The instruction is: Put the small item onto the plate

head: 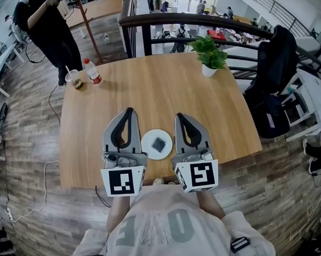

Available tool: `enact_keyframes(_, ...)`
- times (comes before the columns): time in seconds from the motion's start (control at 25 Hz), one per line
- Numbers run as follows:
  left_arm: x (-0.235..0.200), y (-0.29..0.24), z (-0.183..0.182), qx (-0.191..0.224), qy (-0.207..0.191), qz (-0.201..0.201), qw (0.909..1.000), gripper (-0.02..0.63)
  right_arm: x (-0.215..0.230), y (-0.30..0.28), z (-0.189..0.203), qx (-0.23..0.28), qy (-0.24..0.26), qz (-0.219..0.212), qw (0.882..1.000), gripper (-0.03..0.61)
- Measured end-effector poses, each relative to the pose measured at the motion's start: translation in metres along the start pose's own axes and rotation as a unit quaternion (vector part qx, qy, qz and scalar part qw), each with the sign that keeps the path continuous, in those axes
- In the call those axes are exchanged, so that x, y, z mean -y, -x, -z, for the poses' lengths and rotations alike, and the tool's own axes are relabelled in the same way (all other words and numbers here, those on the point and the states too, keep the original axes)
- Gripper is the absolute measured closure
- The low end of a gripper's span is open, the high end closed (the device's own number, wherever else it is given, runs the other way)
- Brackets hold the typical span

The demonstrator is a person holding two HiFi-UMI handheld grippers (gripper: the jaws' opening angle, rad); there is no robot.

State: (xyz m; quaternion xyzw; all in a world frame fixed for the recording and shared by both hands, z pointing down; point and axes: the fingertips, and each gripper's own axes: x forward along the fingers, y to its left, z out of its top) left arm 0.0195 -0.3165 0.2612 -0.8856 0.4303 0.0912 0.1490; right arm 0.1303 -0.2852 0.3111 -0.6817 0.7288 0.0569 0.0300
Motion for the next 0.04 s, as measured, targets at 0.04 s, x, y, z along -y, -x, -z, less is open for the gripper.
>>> enact_keyframes(0.04, 0.0002, 0.0002, 0.0, 0.0, -0.001, 0.001, 1.0, 0.604, -0.0002, 0.0, -0.0007, 0.001, -0.003, -0.001, 1.0, 0.561)
